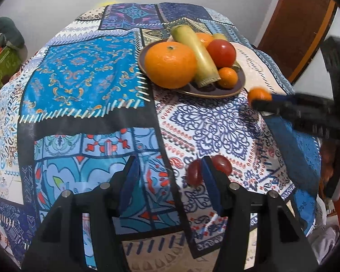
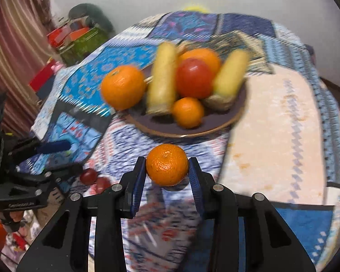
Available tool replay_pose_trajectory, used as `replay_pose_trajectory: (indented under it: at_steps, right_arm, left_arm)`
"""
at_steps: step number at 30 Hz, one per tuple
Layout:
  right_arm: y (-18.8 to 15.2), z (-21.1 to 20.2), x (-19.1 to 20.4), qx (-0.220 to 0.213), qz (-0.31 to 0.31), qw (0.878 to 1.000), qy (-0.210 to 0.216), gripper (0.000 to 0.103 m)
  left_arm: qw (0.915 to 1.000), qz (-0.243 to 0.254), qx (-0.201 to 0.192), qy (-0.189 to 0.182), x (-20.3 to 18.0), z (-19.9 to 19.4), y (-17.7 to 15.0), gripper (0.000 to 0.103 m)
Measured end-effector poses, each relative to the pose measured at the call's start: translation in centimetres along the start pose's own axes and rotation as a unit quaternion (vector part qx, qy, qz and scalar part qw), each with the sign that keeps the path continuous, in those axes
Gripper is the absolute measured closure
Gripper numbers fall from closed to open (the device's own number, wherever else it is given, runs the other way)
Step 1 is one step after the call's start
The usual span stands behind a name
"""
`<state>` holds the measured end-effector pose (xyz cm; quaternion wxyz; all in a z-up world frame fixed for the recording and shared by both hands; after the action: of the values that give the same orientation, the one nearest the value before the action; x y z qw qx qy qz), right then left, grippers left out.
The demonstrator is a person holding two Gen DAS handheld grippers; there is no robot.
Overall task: Organize fruits
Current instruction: 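Place a third small orange on the plate with the right tool while the left tool reaches the dates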
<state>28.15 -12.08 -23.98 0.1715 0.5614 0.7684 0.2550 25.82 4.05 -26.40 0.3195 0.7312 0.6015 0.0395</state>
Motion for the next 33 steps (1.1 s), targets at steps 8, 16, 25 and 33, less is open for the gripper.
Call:
replay_pose_trajectory:
  at_steps: [8, 16, 25, 33]
  right_arm:
    - [3.1, 0.8, -3.0, -0.023, 0.035, 0.998, -0.039, 0.068]
    - [3.9, 2.3, -2.5, -0.025, 0.039, 0.998, -0.040, 0.067]
    - [3.9, 2.2, -2.8, -0.011, 0.040, 0.999, -0.034, 0.063]
    - [2.0, -1.1, -1.0, -0.018, 0.027, 0.999, -0.001, 0.063]
  left_arm:
    - [0.9998, 0.005, 0.016, -0.015, -0.7, 0.6, -0.7, 0.053]
    - [0.9996, 0.014, 0.019, -0.015, -0.8, 1.3, -1.1, 0.063]
    - [0.9991, 0.025, 0.018, -0.030, -1.5, 1.9, -0.5, 0.084]
    - [0.9996, 0.014, 0.005, -0.024, -1.4, 0.4, -0.8, 0.084]
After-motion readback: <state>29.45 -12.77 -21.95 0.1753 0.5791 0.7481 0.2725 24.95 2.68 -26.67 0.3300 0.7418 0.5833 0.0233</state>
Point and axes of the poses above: each gripper's, at about its wrist camera, not at the fingertips, and z roughly the way its jaws point, x to its left, y to its top, the point moved 2 cm from there along z, roughly the way its jaws point, and after that the axes turned 15 degrees about -y, right-handed, at the moved point
